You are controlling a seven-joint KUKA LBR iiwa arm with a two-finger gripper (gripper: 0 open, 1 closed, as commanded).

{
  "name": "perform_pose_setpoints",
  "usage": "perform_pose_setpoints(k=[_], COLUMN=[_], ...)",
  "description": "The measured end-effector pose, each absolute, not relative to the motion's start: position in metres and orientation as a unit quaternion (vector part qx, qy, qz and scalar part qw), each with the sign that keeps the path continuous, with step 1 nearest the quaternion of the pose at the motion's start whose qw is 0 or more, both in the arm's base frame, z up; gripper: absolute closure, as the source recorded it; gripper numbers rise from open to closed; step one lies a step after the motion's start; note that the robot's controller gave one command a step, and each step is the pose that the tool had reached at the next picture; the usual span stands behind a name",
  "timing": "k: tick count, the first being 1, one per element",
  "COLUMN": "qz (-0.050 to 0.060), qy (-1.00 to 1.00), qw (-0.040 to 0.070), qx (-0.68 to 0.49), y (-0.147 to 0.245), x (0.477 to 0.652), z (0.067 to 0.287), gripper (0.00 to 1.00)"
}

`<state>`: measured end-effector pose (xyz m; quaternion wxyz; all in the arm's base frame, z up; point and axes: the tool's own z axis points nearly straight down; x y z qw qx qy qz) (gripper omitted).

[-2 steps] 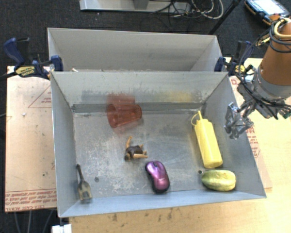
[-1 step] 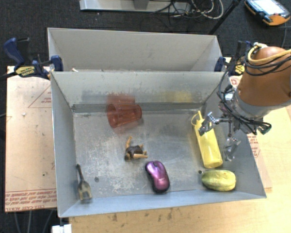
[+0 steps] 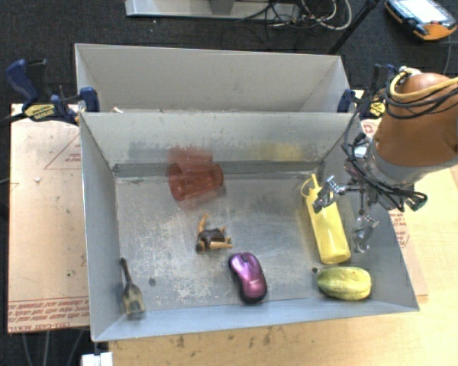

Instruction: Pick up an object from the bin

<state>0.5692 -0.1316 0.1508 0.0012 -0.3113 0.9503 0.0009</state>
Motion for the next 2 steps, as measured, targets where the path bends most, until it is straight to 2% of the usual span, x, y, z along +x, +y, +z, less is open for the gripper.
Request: perform_pose_setpoints(k=[1, 2], qz=[0.008, 0.008], qy=[0.868, 0.868], qw=[0.005, 0.005], qx=[-0.497, -0.497], y=[-0.1262, -0.1263], x=[0.5892, 0.5892], z=[0.0897, 0.0896], gripper=[1.0, 1.0])
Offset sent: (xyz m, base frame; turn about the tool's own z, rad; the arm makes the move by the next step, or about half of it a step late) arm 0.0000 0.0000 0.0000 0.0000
